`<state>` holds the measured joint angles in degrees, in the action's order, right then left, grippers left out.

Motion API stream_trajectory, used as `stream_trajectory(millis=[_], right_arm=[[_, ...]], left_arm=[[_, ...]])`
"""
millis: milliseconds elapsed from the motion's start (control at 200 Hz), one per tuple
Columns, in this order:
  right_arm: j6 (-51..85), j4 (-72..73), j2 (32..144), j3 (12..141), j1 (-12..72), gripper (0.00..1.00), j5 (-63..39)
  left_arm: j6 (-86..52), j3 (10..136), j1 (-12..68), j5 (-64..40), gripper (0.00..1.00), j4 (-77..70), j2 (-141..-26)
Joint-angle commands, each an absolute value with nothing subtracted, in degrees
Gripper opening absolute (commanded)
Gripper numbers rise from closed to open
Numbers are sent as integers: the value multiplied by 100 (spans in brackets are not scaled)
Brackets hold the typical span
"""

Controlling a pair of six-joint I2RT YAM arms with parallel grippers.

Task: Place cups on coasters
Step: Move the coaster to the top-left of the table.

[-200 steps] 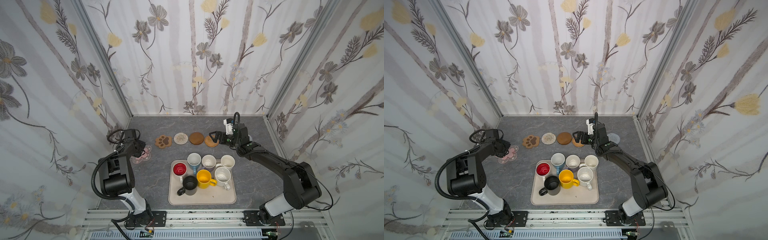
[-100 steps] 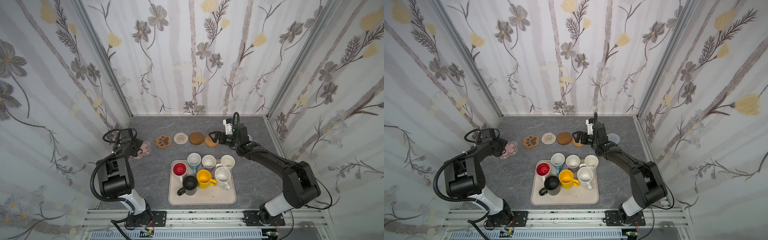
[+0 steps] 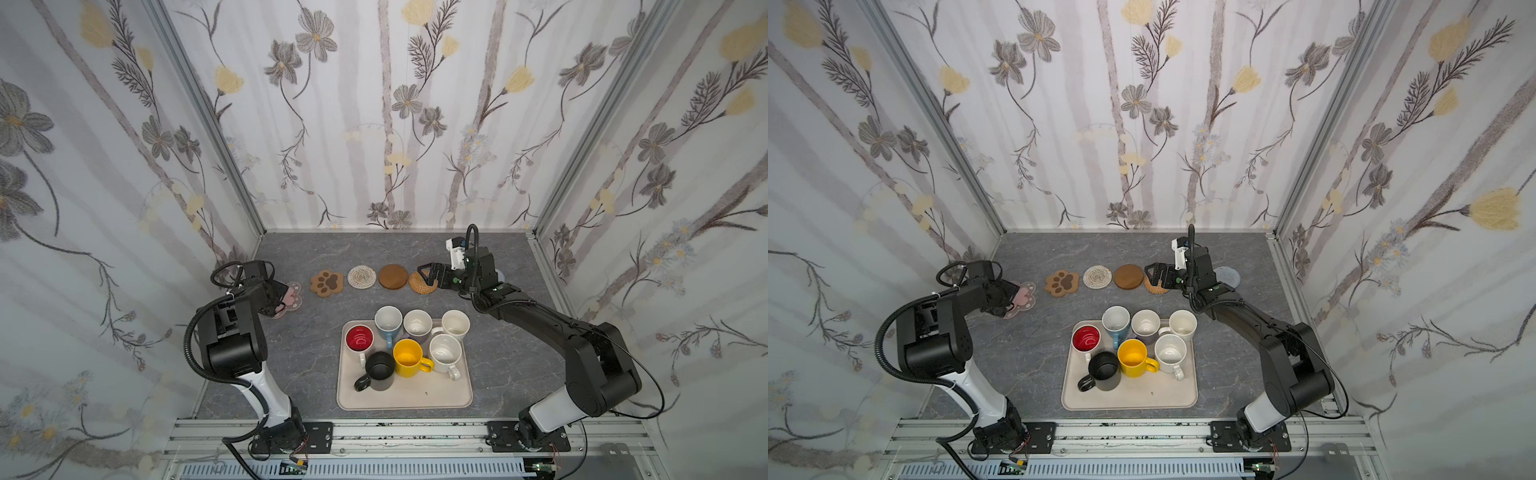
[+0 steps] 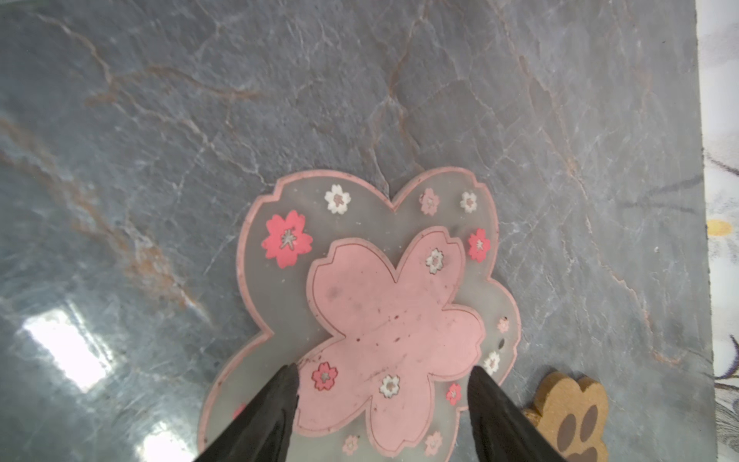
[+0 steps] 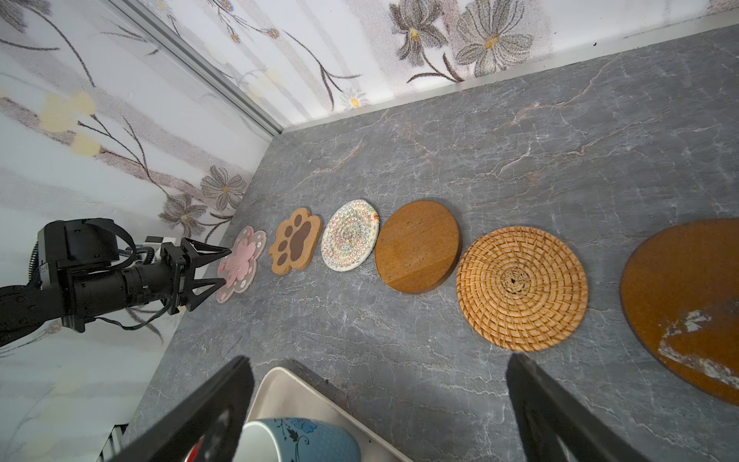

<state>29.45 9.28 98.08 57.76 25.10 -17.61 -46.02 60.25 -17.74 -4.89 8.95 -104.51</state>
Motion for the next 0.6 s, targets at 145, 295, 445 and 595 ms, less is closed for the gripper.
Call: stream_trajectory(millis=[145, 295, 445, 595], right_arm=[[2863, 746, 9724, 5870, 2518, 100, -1703], [2815, 582, 9654, 5905, 2519, 100, -1629], [2786, 479, 9597, 5923, 2519, 100, -1547], [2795, 423, 9591, 5950, 2539, 100, -1522]], left_arm=[[-4597, 6311, -1775, -568, 70, 653, -10867], [-4639, 6561, -1767, -655, 69, 591, -11066], [-4695, 6816, -1729, -718, 69, 554, -11246], [-4746, 7052, -1688, -748, 69, 545, -11336]])
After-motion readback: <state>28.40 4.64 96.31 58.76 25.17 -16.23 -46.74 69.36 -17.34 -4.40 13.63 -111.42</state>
